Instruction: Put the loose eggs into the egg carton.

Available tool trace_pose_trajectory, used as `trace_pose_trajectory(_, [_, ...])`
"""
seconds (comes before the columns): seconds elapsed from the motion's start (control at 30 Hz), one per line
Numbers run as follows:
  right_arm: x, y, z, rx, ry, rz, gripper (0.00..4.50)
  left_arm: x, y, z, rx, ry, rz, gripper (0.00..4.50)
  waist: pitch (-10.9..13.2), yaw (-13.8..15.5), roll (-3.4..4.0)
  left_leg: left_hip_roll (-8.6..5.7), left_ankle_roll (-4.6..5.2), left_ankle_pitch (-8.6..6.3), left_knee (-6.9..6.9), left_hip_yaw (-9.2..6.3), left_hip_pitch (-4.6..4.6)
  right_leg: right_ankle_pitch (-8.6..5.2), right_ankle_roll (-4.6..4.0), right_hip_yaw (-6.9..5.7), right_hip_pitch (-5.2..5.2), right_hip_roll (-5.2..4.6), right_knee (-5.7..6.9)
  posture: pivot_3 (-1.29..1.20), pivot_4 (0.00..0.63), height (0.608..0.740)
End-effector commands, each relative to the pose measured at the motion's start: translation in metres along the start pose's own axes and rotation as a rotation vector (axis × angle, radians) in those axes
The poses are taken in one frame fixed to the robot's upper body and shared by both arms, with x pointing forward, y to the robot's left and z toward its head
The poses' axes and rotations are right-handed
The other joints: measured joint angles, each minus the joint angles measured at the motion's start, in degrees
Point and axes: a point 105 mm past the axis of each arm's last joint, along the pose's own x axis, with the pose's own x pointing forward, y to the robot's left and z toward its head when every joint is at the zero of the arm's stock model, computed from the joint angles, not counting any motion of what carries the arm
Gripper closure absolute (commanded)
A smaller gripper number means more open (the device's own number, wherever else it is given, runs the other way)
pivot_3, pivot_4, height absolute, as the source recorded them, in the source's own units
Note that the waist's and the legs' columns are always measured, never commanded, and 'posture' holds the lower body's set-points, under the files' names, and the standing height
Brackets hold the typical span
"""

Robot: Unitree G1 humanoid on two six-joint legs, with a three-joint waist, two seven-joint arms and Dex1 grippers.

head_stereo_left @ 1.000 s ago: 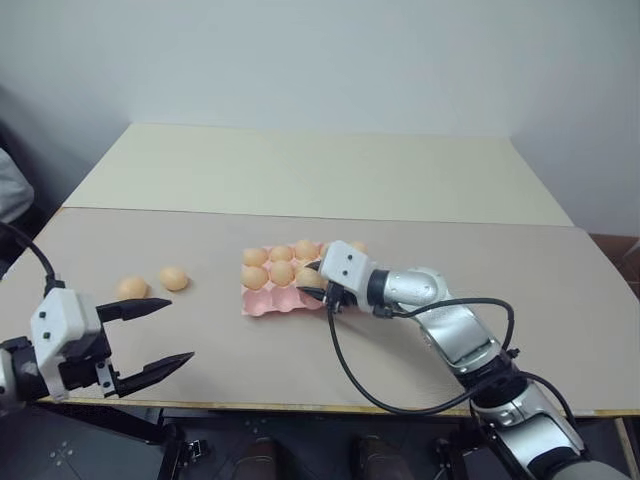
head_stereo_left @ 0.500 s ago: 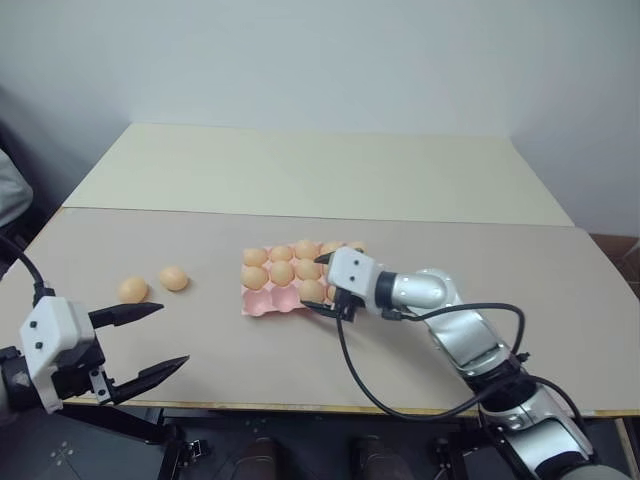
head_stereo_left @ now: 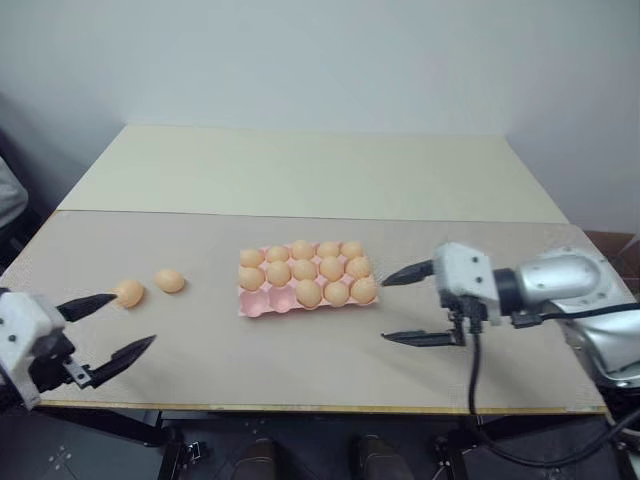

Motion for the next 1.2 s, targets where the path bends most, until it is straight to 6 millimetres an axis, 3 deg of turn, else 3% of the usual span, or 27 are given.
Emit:
trace_pose_trajectory(0.03, [-0.01,-0.003,0.003,-0.035,0.0,-0.021,0.1,-0.013,0.022,-0.003,-0.008,0.027,0.155,0.0,-0.01,0.12,-0.02,0.0,-0.01,0.0,0.0,0.0,0.02,0.0,0.0,-0.01,0.01,0.0,0.0,0.0,0.15,0.74])
trace_pose_trajectory(0.4, [-0.006,-0.004,-0.003,-0.027,0.026,-0.031,0.1,-0.006,0.028,-0.016,-0.093,0.038,0.256,0.0,0.0,0.18,-0.03,-0.03,-0.04,-0.03,0.0,0.0,-0.06,0.0,0.0,0.0,-0.04,-0.07,-0.05,0.0,0.15,0.74])
trace_pose_trajectory(0.53, [-0.005,-0.005,-0.007,-0.019,0.042,-0.041,0.1,0.01,0.053,-0.022,-0.162,0.033,0.417,0.0,-0.02,0.8,-0.05,-0.02,-0.05,-0.03,0.0,-0.05,0.0,0.01,0.0,-0.06,0.01,-0.03,0.0,0.0,0.15,0.74])
trace_pose_trajectory(0.63, [-0.005,-0.005,-0.008,-0.02,0.051,-0.046,0.1,0.019,0.056,-0.018,-0.201,-0.018,0.42,0.0,-0.04,0.89,-0.08,-0.03,-0.04,-0.02,0.0,-0.03,0.0,0.03,0.02,-0.03,0.03,-0.03,0.01,0.0,0.15,0.74])
trace_pose_trajectory(0.8, [-0.007,-0.005,-0.009,-0.016,0.071,-0.089,0.1,0.04,0.066,-0.031,-0.237,0.03,0.417,0.0,-0.03,0.96,-0.11,-0.05,0.01,-0.01,-0.01,0.02,-0.05,0.02,0.0,0.0,0.0,-0.04,-0.04,0.0,0.15,0.74])
trace_pose_trajectory(0.97, [-0.01,-0.003,-0.012,-0.001,0.094,-0.119,0.1,0.073,0.066,-0.04,-0.255,0.05,0.362,0.0,-0.03,1.53,-0.12,-0.06,-0.01,-0.02,0.0,0.03,-0.01,0.04,0.01,0.0,0.05,-0.05,-0.02,0.0,0.15,0.74])
trace_pose_trajectory(1.2, [-0.016,0.0,-0.014,0.017,0.118,-0.163,0.1,0.104,0.062,-0.053,-0.255,0.091,0.32,0.0,-0.05,1.54,-0.17,-0.07,0.03,0.0,0.01,0.02,-0.05,0.06,0.02,-0.01,0.04,-0.05,-0.03,0.0,0.15,0.74])
